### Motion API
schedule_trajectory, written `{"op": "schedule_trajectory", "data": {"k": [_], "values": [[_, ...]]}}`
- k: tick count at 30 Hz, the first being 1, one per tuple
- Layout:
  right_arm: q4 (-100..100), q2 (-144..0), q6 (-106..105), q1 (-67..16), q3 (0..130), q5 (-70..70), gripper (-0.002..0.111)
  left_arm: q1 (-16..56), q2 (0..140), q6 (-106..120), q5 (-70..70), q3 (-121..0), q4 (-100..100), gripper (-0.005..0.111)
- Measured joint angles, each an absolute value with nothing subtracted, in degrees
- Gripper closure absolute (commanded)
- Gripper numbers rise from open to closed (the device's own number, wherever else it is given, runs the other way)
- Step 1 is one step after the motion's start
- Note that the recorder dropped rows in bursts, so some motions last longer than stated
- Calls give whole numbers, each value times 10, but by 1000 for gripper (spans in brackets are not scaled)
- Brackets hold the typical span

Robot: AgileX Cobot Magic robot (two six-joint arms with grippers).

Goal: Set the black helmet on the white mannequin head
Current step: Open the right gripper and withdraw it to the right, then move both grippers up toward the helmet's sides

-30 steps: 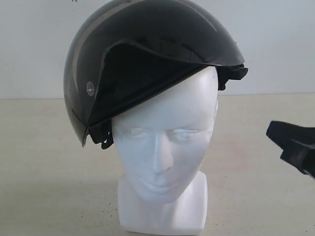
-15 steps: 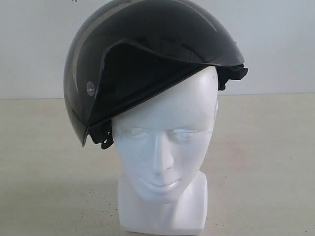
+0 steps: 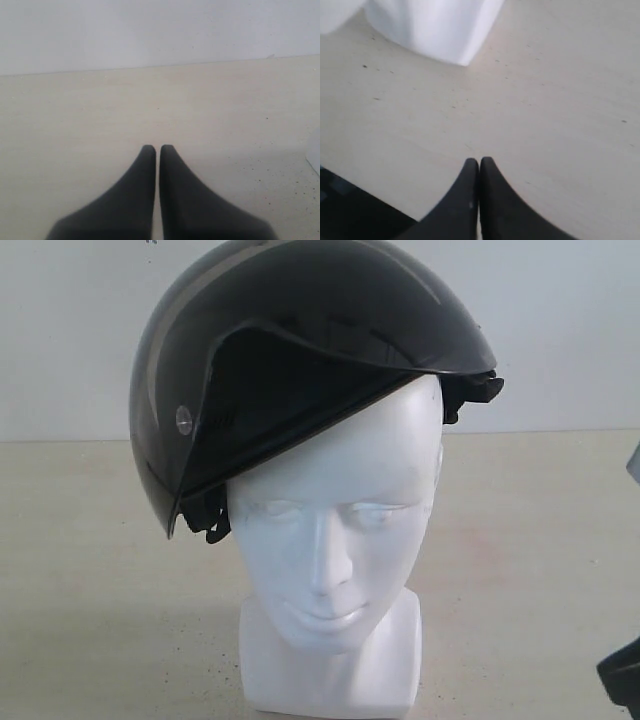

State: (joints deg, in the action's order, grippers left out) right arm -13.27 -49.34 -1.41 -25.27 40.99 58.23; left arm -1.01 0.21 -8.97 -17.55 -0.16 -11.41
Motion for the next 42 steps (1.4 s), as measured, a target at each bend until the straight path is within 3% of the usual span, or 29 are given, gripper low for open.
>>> {"op": "schedule_trajectory", "data": {"k": [7,21,27,42], "values": [[-253,-493,-84,-253,410,546,109,-10,2,-90,-175,-2,-114,102],[-237,-492,-32,-253,417,421,109,-10,2,-89,-175,-2,-114,102],[-124,-492,42,-253,534,458,109,-10,2,-20,-151,-2,-201,102],[119,-590,141,-253,901,606,109,-10,1,-203,275,-2,-186,102]]}}
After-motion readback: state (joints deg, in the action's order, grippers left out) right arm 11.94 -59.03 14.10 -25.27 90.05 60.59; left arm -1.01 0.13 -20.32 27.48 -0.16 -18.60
